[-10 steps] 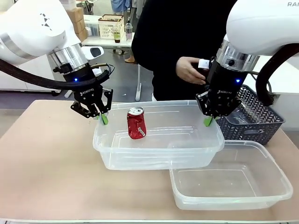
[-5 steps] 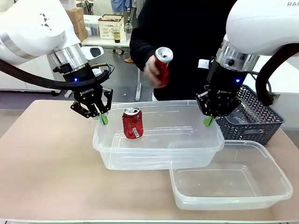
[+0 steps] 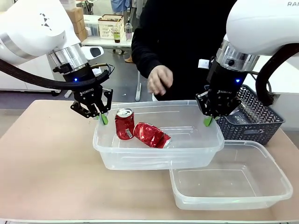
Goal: Sort the waste into each basket.
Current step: Offer the picked Organizing box to the human.
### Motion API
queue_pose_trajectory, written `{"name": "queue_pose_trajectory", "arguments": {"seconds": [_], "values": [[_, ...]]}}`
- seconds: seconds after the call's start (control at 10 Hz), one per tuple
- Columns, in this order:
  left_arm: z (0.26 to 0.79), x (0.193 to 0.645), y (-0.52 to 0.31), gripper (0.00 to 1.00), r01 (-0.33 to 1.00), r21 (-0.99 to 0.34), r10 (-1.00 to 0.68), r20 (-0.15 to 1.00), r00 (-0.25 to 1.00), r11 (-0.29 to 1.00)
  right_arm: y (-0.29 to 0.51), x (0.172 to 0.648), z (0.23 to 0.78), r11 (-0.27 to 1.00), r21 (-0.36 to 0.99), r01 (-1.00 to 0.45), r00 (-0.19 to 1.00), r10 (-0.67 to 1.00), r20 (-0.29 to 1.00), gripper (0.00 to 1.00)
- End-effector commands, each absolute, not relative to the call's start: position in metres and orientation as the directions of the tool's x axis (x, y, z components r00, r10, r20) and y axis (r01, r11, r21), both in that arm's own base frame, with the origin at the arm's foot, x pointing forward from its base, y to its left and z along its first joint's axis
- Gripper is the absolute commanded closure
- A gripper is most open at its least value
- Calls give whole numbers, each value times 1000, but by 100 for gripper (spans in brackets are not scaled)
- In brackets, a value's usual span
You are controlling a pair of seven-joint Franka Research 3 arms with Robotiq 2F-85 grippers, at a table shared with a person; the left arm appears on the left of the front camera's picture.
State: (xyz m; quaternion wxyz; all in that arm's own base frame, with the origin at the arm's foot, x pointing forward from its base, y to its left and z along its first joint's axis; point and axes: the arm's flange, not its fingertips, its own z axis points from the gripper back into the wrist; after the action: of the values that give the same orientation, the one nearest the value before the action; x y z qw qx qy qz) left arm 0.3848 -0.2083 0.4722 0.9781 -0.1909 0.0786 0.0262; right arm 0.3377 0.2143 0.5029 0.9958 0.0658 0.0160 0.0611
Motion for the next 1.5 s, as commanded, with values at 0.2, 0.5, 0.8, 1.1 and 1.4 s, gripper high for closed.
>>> {"name": "queue_pose_trajectory", "arguments": {"seconds": [0.2, 0.5, 0.8, 1.1, 1.4], "values": [[475, 387, -208, 93, -88, -381, 31, -152, 988, 921, 217, 334, 506, 982, 136, -130, 990, 135, -29, 93], [475, 387, -208, 93, -88, -381, 31, -152, 988, 921, 217, 334, 506, 982, 136, -130, 990, 135, -29, 93], [475, 387, -208, 93, -88, -381, 31, -152, 988, 921, 217, 334, 506, 982, 136, -130, 990, 135, -29, 93], [475, 387, -208, 93, -88, -381, 31, -152, 988, 921, 217, 334, 506, 982, 136, -130, 990, 135, -29, 93], [475, 387, -208, 93, -88, -381, 31, -152, 988, 921, 217, 334, 506, 982, 136, -130, 990, 135, -29, 93]]}}
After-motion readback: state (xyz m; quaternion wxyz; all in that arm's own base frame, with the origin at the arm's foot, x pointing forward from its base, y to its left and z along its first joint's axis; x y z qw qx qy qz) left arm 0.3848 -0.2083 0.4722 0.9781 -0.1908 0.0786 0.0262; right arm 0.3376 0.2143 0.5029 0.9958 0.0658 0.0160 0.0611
